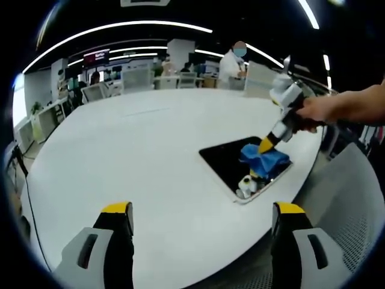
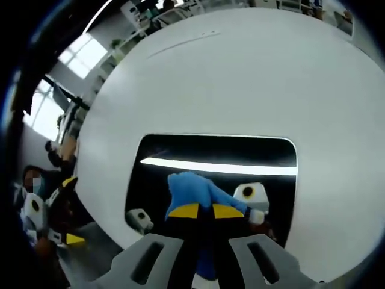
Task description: Wipe the mirror surface with the cleaning cloth until all visible marks leave the cleaned area.
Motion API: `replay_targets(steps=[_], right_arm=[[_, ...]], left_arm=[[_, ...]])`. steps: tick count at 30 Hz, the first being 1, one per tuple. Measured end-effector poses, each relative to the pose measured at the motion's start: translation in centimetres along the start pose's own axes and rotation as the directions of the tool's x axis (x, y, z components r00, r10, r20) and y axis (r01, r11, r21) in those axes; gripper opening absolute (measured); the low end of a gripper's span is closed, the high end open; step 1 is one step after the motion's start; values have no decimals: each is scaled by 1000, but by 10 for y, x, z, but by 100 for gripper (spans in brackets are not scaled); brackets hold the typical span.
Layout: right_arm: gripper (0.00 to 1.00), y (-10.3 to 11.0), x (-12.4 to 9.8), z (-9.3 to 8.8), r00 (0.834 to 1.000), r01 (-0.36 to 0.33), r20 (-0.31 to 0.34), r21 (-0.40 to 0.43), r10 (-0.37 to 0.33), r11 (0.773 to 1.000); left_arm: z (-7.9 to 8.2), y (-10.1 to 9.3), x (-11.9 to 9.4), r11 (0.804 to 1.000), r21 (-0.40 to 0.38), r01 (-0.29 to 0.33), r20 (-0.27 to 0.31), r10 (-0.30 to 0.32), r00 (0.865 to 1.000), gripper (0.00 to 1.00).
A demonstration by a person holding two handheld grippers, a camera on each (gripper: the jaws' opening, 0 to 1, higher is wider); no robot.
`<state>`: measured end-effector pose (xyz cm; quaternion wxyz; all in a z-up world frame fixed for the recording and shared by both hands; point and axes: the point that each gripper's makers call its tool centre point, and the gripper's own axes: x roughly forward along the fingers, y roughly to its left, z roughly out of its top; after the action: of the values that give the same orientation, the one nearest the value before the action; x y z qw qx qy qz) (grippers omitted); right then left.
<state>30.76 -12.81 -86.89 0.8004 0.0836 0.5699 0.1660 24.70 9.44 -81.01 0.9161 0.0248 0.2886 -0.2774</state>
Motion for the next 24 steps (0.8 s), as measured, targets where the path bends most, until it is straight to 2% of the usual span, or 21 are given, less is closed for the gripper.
replay_targets(steps=[8, 13, 24], right_arm=[[1, 4, -4, -13, 1000, -5, -5, -21, 4, 1000], [1, 6, -4, -18, 1000, -13, -4, -3, 13, 1000], [1, 12, -10, -42, 997, -49, -51, 12, 50, 999]], left_arm=[[-2, 0, 1, 1000, 8, -1, -10, 2, 1000, 97], [-2, 0, 0, 1000, 2, -2, -7, 2, 1000, 97], [-3, 2, 1, 1000, 9, -4, -14, 4, 1000, 97]])
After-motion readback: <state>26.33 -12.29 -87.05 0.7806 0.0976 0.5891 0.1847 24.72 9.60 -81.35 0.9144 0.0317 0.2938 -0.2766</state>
